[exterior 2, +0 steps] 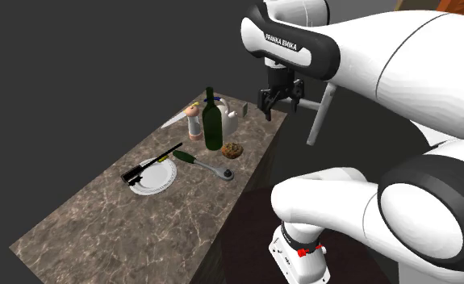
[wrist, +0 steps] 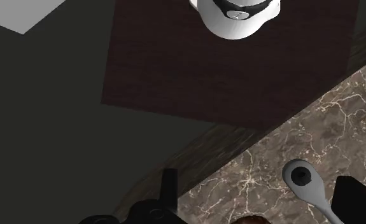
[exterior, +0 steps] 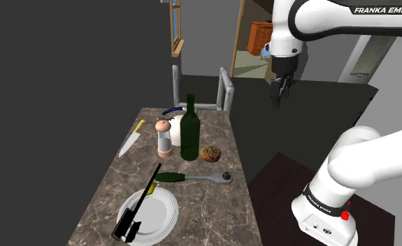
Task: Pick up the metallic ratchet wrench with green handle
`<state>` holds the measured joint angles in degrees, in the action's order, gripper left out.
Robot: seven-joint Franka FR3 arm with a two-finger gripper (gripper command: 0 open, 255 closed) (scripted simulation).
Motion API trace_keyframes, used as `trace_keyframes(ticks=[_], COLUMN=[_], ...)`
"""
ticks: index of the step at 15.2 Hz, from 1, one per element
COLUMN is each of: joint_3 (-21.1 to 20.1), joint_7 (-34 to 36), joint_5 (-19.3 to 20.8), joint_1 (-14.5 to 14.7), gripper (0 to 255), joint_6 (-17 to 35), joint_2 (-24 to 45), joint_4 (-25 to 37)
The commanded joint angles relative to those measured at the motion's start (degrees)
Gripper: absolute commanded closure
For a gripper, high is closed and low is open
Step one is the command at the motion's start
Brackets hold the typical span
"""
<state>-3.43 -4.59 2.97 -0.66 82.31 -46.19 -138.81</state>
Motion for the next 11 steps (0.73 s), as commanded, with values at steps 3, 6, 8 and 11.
trace_keyframes(ticks=[3,6,8,11], joint_3=[-0.5,-1.4,-2.1,-3.1], joint_7=[-0.8,-2.0,-2.8,-4.1], joint_5=[-0.8,-1.9,-2.7,-3.8], joint_1=[1.2,3.0,4.2,5.9], gripper=[0,0,0,0], joint_6=[4.1,10.4,14.6,21.0], joint_2=[1.6,4.4,6.7,10.6], joint_4=[-2.0,-4.6,-5.9,-7.5])
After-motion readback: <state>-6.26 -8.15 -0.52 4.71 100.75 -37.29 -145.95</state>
